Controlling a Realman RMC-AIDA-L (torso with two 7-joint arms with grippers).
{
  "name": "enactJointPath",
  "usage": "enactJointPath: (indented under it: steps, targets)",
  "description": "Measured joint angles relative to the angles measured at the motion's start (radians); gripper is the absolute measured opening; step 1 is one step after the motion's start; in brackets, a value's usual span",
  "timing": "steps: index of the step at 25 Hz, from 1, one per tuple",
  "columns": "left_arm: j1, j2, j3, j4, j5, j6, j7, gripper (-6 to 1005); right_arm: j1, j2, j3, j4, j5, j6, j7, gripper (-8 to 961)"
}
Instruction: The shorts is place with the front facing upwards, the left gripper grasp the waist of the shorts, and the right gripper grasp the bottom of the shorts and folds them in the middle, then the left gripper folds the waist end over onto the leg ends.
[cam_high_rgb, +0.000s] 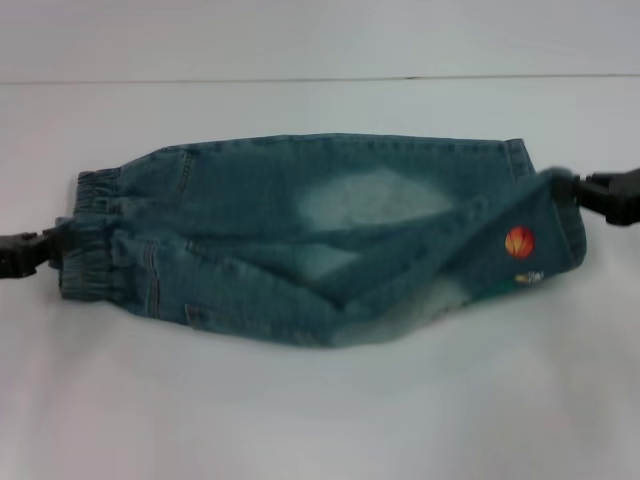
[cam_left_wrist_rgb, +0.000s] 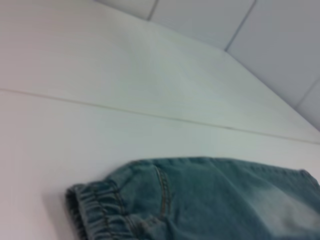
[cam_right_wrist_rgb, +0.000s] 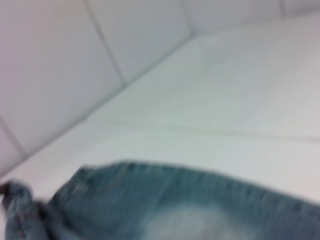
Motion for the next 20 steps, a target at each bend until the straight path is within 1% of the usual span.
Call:
enactJointPath:
  steps: [4,6,7,8,13,17,20]
  targets:
    - [0.000,-0.005,-0.002,0.000,-0.022,-0.033,-0.010,17,-0.012,0.018,0.007,0.030,0.093,0.069,-0.052,21]
    - [-0.001,-0.014,-0.002,0.000,-0.036,-0.053,-0.014,17,-0.013,0.029,0.007,0.034,0.122,0.110,-0.066,21]
    - [-0.001,-0.020,-0.002,0.000,-0.045,-0.062,-0.014,17,-0.013,0.044,0.008,0.035,0.149,0.153,-0.093,22]
    - [-0.001,-0.024,-0.002,0.001,-0.056,-0.072,-0.014,17,-0.013,0.044,0.008,0.035,0.149,0.153,-0.093,22]
    - [-0.007,-0.047,0.003,0.001,-0.112,-0.132,-0.007,17,0.005,0.082,0.009,0.046,0.194,0.279,-0.161,22]
    - [-0.017,-0.065,0.009,0.001,-0.143,-0.182,0.018,16,0.031,0.092,0.005,0.092,0.262,0.341,-0.228,23]
    - [-0.032,-0.069,0.010,-0.014,-0.150,-0.243,0.020,16,0.053,0.097,0.004,0.124,0.315,0.388,-0.283,23]
